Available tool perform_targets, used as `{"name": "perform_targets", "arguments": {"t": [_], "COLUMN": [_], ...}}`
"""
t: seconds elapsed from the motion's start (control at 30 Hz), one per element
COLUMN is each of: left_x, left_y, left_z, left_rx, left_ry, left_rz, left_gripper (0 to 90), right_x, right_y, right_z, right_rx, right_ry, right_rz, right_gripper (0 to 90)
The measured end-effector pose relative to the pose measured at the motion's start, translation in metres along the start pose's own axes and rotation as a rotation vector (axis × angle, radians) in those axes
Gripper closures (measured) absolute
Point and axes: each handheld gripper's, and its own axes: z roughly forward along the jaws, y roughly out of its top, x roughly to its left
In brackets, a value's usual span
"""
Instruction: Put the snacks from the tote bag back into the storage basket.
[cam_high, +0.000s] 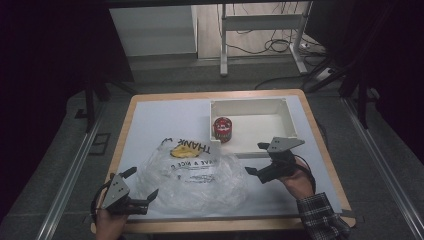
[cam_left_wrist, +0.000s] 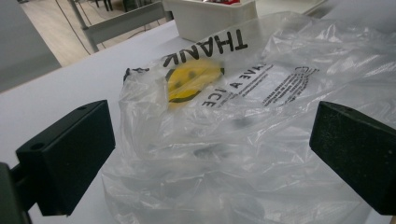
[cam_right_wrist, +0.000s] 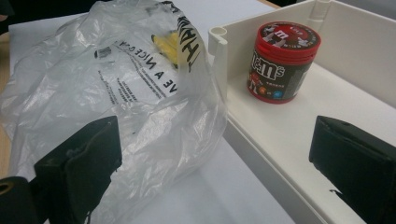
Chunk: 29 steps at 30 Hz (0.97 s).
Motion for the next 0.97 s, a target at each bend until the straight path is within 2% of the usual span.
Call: {"name": "perform_targets", "arguments": {"t": [0.53, 0.83, 0.97], "left_x": [0.001, 0.0, 0.0], "left_y": [-0.001, 0.0, 0.0], "left_z": [0.0, 0.001, 0.002], "left_rx": [0.002, 0.004, 0.007], "left_ry": [0.009, 0.013, 0.013], "left_rz": [-0.001, 0.002, 0.008], "left_gripper": [0.0, 0.0, 0.0], "right_x": [0.006, 0.011, 0.011], "right_y": [-0.022, -0.035, -0.035], "right_z": [-0.028, -0.037, -0.04], "right_rx": [-0.081, -0.066, -0.078], "right_ry": [-0.02, -0.02, -0.022], "right_rz": [0.013, 0.029, 0.032], "right_gripper": [2.7, 2.7, 2.7]}}
